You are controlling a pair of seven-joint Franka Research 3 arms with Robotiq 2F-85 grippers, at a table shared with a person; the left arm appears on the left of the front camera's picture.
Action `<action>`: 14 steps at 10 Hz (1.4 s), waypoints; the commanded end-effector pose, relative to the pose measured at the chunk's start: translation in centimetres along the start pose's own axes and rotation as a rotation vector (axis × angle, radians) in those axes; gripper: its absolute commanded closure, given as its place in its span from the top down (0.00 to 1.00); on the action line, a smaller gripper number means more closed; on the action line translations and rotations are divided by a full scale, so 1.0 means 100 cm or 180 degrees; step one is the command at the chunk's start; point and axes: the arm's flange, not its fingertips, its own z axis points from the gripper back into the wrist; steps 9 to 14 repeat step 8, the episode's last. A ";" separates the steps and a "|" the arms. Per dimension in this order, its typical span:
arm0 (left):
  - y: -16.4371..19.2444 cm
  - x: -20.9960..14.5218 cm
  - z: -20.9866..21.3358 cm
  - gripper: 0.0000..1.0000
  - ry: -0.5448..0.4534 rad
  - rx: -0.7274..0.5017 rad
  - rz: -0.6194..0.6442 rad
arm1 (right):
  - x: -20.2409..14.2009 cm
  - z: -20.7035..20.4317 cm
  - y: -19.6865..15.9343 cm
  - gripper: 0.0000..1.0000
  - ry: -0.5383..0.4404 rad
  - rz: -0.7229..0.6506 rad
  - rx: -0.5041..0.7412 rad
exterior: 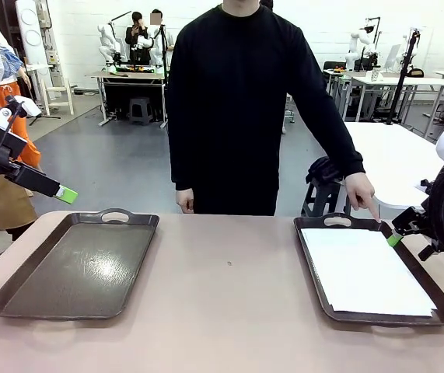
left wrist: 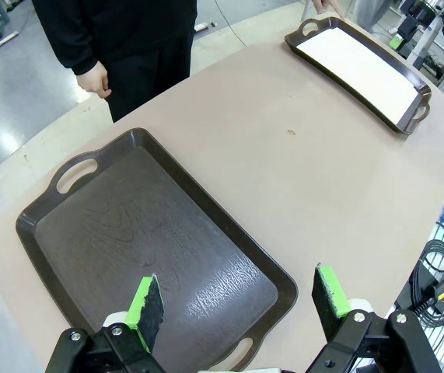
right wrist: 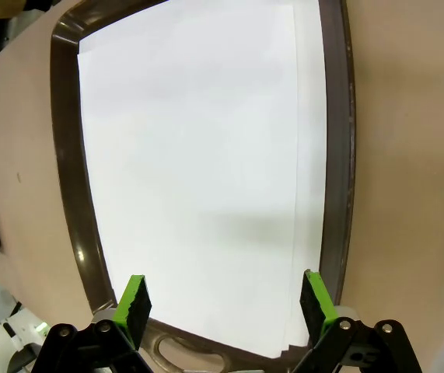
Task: Sort the A4 documents.
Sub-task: Place the A4 Paper in the designated Handle tray.
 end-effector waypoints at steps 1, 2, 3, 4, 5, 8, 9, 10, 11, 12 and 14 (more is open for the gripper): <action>0.003 -0.002 0.000 1.00 -0.0027 -0.0047 -0.0022 | 0.002 0.001 0.000 1.00 -0.0006 0.0005 -0.0002; 0.003 -0.002 0.000 1.00 -0.0027 -0.0047 -0.0022 | 0.002 0.001 0.000 1.00 -0.0006 0.0005 -0.0002; 0.003 -0.002 0.000 1.00 -0.0027 -0.0047 -0.0022 | 0.002 0.001 0.000 1.00 -0.0006 0.0005 -0.0002; 0.003 -0.002 0.000 1.00 -0.0027 -0.0047 -0.0022 | 0.002 0.001 0.000 1.00 -0.0006 0.0005 -0.0002; 0.003 -0.002 0.000 1.00 -0.0027 -0.0047 -0.0022 | 0.002 0.001 0.000 1.00 -0.0006 0.0005 -0.0002; 0.003 -0.002 0.000 1.00 -0.0027 -0.0047 -0.0022 | 0.002 0.001 0.000 1.00 -0.0006 0.0005 -0.0002; 0.003 -0.002 0.000 1.00 -0.0027 -0.0047 -0.0022 | 0.002 0.001 0.000 1.00 -0.0006 0.0005 -0.0002; 0.003 -0.002 0.000 1.00 -0.0027 -0.0047 -0.0022 | 0.002 0.001 0.000 1.00 -0.0006 0.0005 -0.0002; 0.003 -0.002 0.000 1.00 -0.0027 -0.0047 -0.0022 | 0.002 0.001 0.000 1.00 -0.0006 0.0005 -0.0002; 0.003 -0.002 0.000 1.00 -0.0027 -0.0047 -0.0022 | 0.002 0.001 0.000 1.00 -0.0006 0.0005 -0.0002; 0.003 -0.002 0.000 1.00 -0.0027 -0.0047 -0.0022 | 0.002 0.001 0.000 1.00 -0.0006 0.0005 -0.0002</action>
